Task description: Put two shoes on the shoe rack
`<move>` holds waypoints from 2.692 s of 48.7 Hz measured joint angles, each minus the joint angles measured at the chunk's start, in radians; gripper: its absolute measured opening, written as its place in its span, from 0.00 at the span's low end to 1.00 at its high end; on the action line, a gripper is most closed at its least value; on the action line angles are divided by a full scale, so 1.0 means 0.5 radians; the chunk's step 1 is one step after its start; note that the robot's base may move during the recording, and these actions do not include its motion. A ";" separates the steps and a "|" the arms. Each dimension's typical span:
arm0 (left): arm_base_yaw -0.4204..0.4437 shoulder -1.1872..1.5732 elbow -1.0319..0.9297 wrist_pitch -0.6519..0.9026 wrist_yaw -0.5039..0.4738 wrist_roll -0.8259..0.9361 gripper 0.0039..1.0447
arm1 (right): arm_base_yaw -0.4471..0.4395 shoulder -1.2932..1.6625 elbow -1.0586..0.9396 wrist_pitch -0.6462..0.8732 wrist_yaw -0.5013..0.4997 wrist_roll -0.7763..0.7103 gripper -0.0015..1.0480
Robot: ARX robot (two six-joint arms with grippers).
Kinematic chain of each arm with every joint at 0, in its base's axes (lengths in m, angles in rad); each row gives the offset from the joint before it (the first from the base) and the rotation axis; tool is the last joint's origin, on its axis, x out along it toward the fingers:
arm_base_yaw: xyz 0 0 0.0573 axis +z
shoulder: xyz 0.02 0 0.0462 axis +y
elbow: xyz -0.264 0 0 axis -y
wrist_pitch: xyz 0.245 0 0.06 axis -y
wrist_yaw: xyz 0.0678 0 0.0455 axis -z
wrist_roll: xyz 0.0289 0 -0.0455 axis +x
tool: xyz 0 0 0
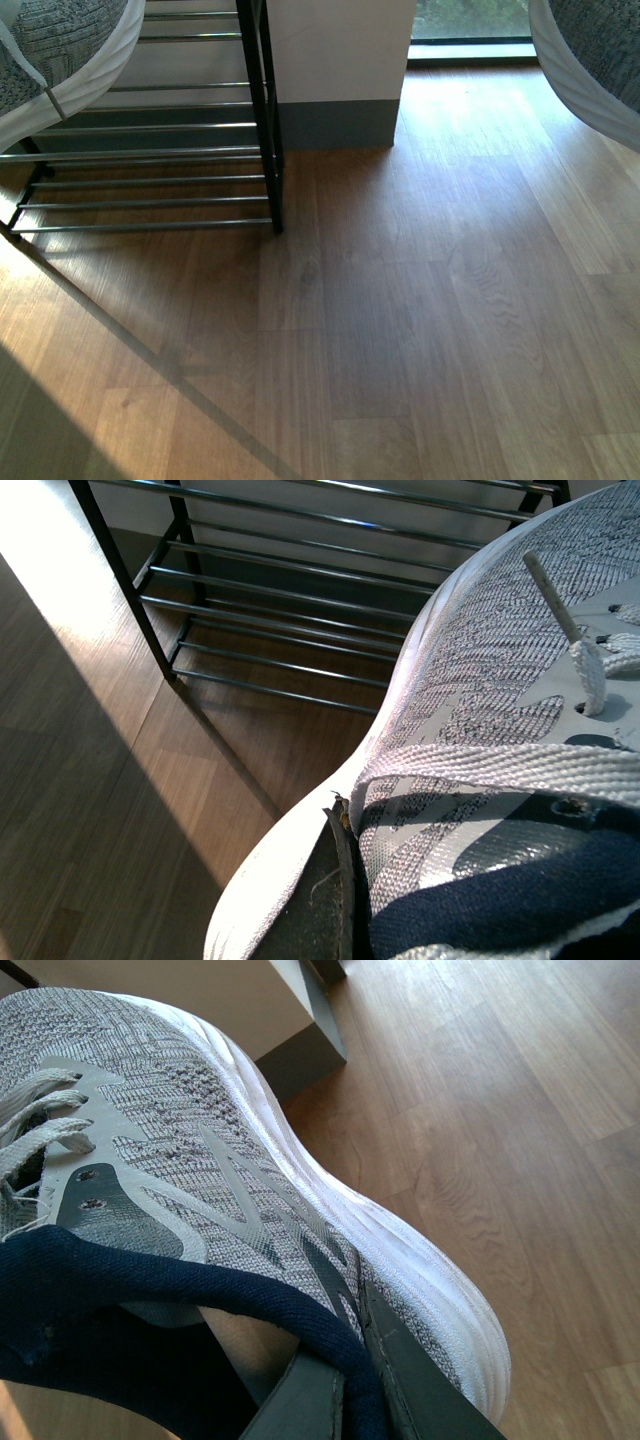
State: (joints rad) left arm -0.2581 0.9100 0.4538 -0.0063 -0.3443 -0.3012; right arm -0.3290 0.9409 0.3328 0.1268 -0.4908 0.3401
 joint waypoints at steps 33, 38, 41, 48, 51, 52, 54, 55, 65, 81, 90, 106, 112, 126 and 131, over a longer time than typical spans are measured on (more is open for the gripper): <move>0.008 0.005 0.000 -0.001 -0.037 -0.002 0.01 | 0.006 0.001 0.001 0.000 -0.027 -0.001 0.02; 0.008 0.005 0.000 -0.001 -0.031 -0.002 0.01 | 0.005 0.001 0.001 0.000 -0.021 -0.001 0.02; 0.007 0.005 0.000 -0.001 -0.021 -0.001 0.01 | 0.004 0.001 0.001 0.000 -0.020 -0.001 0.02; 0.006 0.005 0.000 -0.001 -0.014 0.000 0.01 | 0.004 0.001 0.001 0.000 -0.015 -0.001 0.02; 0.006 0.005 0.000 -0.001 -0.015 0.000 0.01 | 0.004 0.001 0.001 0.000 -0.015 -0.001 0.02; 0.006 0.005 0.000 -0.001 -0.015 0.000 0.01 | 0.004 0.001 0.001 0.000 -0.015 -0.001 0.02; 0.006 0.005 0.000 -0.001 -0.015 -0.001 0.01 | 0.004 0.001 0.001 0.000 -0.014 -0.001 0.02; 0.006 0.005 0.000 -0.001 -0.015 -0.001 0.01 | 0.004 0.001 0.001 0.000 -0.014 -0.001 0.02; 0.006 0.005 -0.001 -0.002 -0.014 0.000 0.01 | 0.004 0.002 -0.002 0.000 -0.013 -0.001 0.02; 0.006 0.005 -0.001 -0.002 -0.018 0.000 0.01 | 0.003 0.001 -0.002 0.000 -0.013 -0.001 0.02; 0.006 0.005 -0.001 -0.002 -0.014 0.000 0.01 | 0.003 0.001 -0.002 0.000 -0.013 -0.001 0.02; 0.006 0.005 -0.001 -0.002 -0.014 0.000 0.01 | 0.003 0.001 -0.002 0.000 -0.013 -0.001 0.02; 0.006 0.005 -0.001 -0.002 -0.014 0.000 0.01 | 0.003 0.001 -0.002 0.000 -0.013 -0.001 0.02; 0.006 0.005 0.000 -0.001 -0.018 -0.001 0.01 | 0.033 0.146 -0.050 0.504 -0.386 -0.355 0.02; 0.006 0.005 0.000 -0.001 -0.017 0.000 0.01 | 0.224 0.212 0.042 0.494 -0.365 -0.464 0.02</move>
State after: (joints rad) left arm -0.2550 0.9123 0.4538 -0.0067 -0.3527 -0.3012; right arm -0.2172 1.0470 0.3538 0.3740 -0.6735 0.1081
